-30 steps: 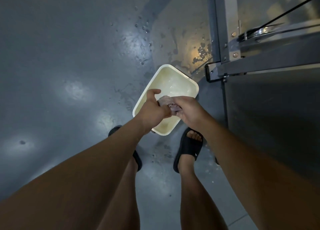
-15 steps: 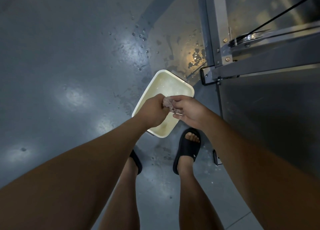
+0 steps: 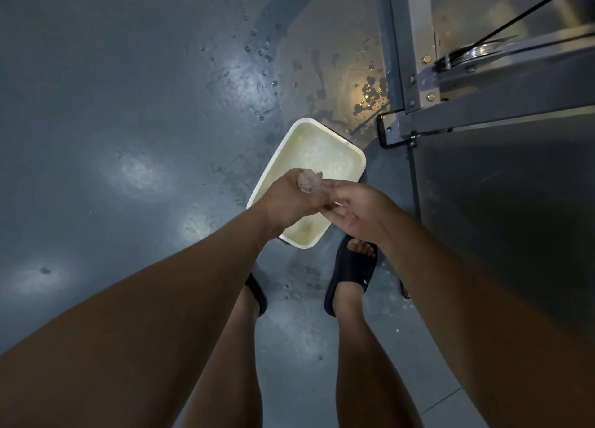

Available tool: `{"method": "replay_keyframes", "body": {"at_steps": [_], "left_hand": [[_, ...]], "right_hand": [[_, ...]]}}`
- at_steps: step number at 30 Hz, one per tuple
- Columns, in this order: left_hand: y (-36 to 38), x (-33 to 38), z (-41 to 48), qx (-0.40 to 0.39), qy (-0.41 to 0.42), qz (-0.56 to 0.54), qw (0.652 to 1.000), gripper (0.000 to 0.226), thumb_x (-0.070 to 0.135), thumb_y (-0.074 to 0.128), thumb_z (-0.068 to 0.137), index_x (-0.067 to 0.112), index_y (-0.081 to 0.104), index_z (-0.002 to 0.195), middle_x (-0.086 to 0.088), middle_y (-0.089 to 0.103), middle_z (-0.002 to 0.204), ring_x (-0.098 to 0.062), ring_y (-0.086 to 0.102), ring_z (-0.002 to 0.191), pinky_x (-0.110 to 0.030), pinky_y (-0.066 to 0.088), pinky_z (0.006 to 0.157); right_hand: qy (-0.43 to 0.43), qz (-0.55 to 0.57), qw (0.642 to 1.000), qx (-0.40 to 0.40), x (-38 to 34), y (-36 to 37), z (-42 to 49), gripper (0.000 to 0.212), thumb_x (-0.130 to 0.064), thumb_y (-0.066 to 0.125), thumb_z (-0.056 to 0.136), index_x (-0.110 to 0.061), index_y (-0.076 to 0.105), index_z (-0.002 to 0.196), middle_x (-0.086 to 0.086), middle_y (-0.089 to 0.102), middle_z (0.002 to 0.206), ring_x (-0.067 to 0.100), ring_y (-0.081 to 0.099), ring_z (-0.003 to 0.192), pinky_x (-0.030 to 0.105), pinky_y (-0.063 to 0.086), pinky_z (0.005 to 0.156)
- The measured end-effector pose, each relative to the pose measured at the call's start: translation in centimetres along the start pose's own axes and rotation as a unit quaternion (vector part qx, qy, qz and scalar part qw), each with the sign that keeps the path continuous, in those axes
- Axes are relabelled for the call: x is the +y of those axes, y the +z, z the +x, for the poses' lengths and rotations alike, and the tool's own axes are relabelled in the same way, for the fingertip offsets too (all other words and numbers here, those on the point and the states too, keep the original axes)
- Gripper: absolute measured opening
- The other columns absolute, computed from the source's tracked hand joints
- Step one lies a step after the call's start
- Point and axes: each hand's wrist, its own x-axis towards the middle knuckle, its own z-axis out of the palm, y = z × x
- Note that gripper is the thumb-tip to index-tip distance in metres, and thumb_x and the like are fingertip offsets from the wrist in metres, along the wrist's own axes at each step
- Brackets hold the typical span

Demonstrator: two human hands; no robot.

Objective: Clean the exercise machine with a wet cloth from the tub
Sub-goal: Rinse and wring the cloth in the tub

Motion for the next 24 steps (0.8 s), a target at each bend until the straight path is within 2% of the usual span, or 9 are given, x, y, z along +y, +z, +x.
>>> {"method": "replay_keyframes", "body": {"at_steps": [2,4,8,11,14,16,18,22,24], "left_hand": [[-0.1,0.1,0.0,0.006,-0.008,-0.023,1.000,0.043,0.019,0.091,0.075,0.002,0.067,0.106,-0.010,0.068,0.098,-0.021,0.068,0.090,-0.039,0.060,0.091],[-0.2,0.4,0.0,0.000,-0.019,0.000,1.000,0.036,0.008,0.090,0.076,0.006,0.066,0.102,-0.006,0.065,0.093,-0.017,0.064,0.079,-0.033,0.061,0.081],[-0.1,1.3,0.1,0.008,-0.035,0.121,0.992,0.014,-0.001,0.073,0.087,0.006,0.062,0.087,-0.009,0.063,0.083,-0.017,0.063,0.064,-0.028,0.061,0.065],[0.4,1.6,0.2,0.014,-0.072,0.128,0.989,0.021,-0.007,0.065,0.090,0.010,0.055,0.082,-0.014,0.064,0.079,-0.017,0.067,0.057,-0.030,0.061,0.053],[1.3,1.4,0.7,0.036,-0.083,0.191,0.978,0.023,-0.001,0.063,0.090,0.014,0.052,0.075,-0.012,0.066,0.068,-0.018,0.058,0.046,-0.022,0.051,0.043],[1.6,1.1,1.0,0.060,-0.065,0.253,0.963,0.024,0.010,0.068,0.088,0.018,0.051,0.074,-0.003,0.064,0.067,-0.017,0.057,0.054,-0.018,0.042,0.045],[1.7,0.6,1.2,0.068,-0.061,0.292,0.952,0.022,0.014,0.070,0.086,0.017,0.052,0.075,-0.001,0.062,0.074,-0.020,0.060,0.071,-0.023,0.042,0.055],[2.1,0.0,1.1,0.041,-0.054,0.396,0.916,0.024,0.007,0.055,0.092,0.015,0.047,0.071,0.000,0.046,0.073,-0.030,0.059,0.090,-0.029,0.035,0.064],[2.0,-0.2,1.0,0.036,-0.037,0.430,0.901,0.016,0.007,0.048,0.096,0.011,0.057,0.083,-0.004,0.055,0.083,-0.032,0.062,0.099,-0.027,0.036,0.071]], "right_hand": [[0.021,-0.060,0.998,0.018,0.2,-0.7,-0.1,0.035,0.000,0.054,0.100,-0.001,0.058,0.135,0.009,0.065,0.109,0.017,0.064,0.093,0.029,0.054,0.088],[0.029,-0.075,0.997,0.015,0.1,-1.1,-0.5,0.035,0.001,0.052,0.099,-0.001,0.060,0.133,0.011,0.064,0.116,0.018,0.065,0.096,0.030,0.055,0.087],[0.022,-0.084,0.995,0.046,-0.4,-0.8,-1.1,0.028,0.000,0.045,0.100,-0.006,0.072,0.105,0.011,0.067,0.113,0.024,0.066,0.102,0.033,0.054,0.089],[0.010,-0.116,0.987,0.107,-0.1,-0.7,-0.8,0.015,-0.010,0.057,0.101,-0.009,0.072,0.100,0.011,0.065,0.106,0.023,0.066,0.093,0.035,0.056,0.090],[0.016,-0.119,0.985,0.126,0.8,-0.7,-0.3,0.012,-0.011,0.059,0.100,-0.009,0.071,0.097,0.009,0.064,0.096,0.021,0.066,0.082,0.033,0.057,0.085],[0.012,-0.127,0.983,0.131,1.2,-0.5,-0.1,0.016,-0.008,0.056,0.101,-0.009,0.070,0.094,0.008,0.061,0.089,0.020,0.063,0.075,0.028,0.056,0.077],[0.002,-0.151,0.979,0.137,1.6,-0.4,-0.1,0.020,-0.007,0.051,0.102,-0.010,0.068,0.092,0.007,0.058,0.085,0.019,0.060,0.071,0.025,0.054,0.069],[-0.018,-0.166,0.979,0.116,2.1,-0.4,-0.1,0.024,-0.004,0.047,0.101,-0.010,0.067,0.088,0.005,0.059,0.077,0.018,0.058,0.066,0.025,0.048,0.063],[-0.024,-0.175,0.978,0.108,2.2,-0.3,-0.2,0.025,-0.003,0.048,0.100,-0.011,0.067,0.087,0.005,0.059,0.076,0.018,0.058,0.064,0.025,0.048,0.061]]}}
